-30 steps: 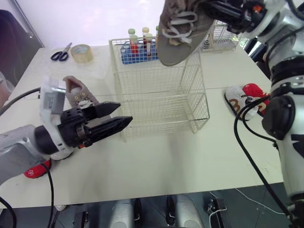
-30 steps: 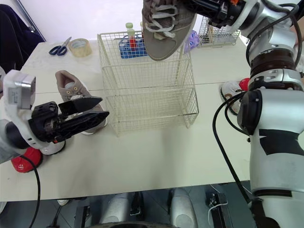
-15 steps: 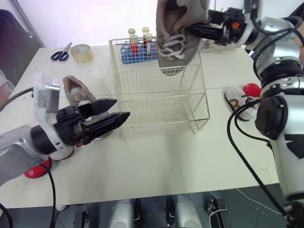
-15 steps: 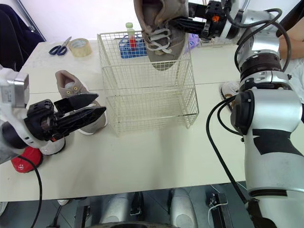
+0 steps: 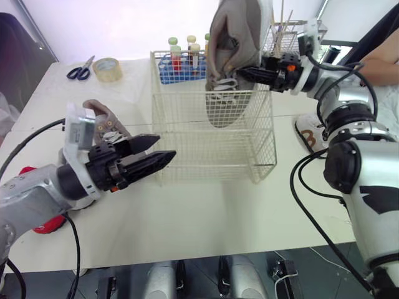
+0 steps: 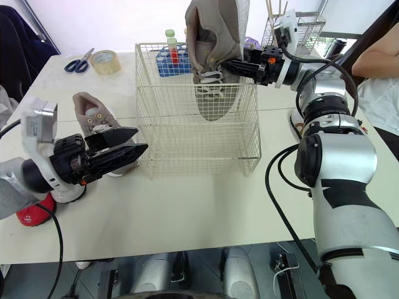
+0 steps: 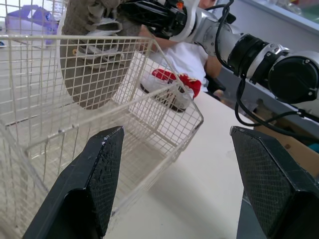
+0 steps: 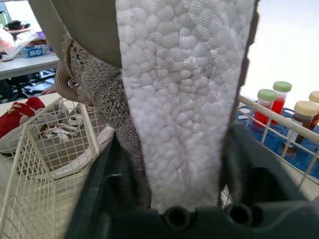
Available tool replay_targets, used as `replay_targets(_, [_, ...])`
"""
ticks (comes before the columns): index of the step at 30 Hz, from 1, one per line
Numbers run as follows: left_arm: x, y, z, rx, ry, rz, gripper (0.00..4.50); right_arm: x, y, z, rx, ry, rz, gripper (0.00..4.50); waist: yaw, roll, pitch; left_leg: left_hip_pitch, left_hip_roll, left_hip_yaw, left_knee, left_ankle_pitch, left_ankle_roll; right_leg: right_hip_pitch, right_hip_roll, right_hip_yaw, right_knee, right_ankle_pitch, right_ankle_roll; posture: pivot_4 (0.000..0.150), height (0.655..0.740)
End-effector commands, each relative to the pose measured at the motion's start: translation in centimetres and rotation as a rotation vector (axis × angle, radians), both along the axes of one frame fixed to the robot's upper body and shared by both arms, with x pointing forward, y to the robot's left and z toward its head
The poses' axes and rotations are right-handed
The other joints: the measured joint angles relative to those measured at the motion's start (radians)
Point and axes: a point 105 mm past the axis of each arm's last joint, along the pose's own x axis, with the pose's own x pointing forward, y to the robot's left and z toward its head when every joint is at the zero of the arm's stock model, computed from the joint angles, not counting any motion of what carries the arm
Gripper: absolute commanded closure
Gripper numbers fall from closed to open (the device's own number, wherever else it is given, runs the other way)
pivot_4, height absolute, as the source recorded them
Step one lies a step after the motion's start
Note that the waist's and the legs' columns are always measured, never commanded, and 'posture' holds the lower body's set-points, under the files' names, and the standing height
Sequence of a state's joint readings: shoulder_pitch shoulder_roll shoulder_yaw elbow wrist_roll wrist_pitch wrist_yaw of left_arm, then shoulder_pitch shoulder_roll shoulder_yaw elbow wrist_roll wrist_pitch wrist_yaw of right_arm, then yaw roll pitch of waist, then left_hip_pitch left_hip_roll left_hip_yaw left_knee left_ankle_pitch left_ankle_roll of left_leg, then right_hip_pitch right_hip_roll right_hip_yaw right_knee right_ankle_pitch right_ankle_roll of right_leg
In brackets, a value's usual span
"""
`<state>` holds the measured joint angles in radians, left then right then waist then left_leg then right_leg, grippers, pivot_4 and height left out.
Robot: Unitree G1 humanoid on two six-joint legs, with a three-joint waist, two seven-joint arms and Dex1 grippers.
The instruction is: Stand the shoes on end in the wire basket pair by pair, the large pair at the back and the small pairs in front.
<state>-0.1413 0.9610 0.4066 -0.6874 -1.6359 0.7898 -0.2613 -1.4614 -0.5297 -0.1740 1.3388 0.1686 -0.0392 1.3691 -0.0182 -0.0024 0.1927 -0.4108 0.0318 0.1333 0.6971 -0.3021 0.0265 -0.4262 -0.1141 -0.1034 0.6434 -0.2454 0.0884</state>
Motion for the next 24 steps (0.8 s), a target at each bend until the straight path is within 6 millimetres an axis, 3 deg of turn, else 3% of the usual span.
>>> replay_targets(1, [-0.1, -0.2, 0.7, -0.012, -0.042, -0.006, 0.94, 0.0, -0.8, 1.6, 0.019, -0.066, -0.042, 0.21, 0.001, 0.0, 0.0, 0.0, 0.0, 0.0, 0.0, 0.0, 0.0, 0.0, 0.0, 0.0, 0.0, 0.0, 0.0, 0.15, 0.74])
replay_targets(2, [0.0, -0.2, 0.7, -0.012, -0.042, -0.006, 0.94, 0.0, -1.0, 1.7, 0.018, -0.076, -0.052, 0.05, 0.001, 0.0, 0.0, 0.0, 0.0, 0.0, 0.0, 0.0, 0.0, 0.0, 0.0, 0.0, 0.0, 0.0, 0.0, 0.15, 0.74])
replay_targets(17, [0.5, -0.6, 0.3, -0.016, -0.046, -0.019, 0.94, -1.3, -4.1, 3.7, -0.055, -0.207, -0.099, 0.05, -0.002, 0.0, 0.0, 0.0, 0.0, 0.0, 0.0, 0.0, 0.0, 0.0, 0.0, 0.0, 0.0, 0.0, 0.0, 0.15, 0.74])
replay_targets(24, [0.6, -0.2, 0.8, -0.016, -0.05, -0.017, 0.94, -2.2, -6.7, 5.4, -0.036, -0.274, -0.176, 0.05, 0.0, 0.0, 0.0, 0.0, 0.0, 0.0, 0.0, 0.0, 0.0, 0.0, 0.0, 0.0, 0.0, 0.0, 0.0, 0.15, 0.74])
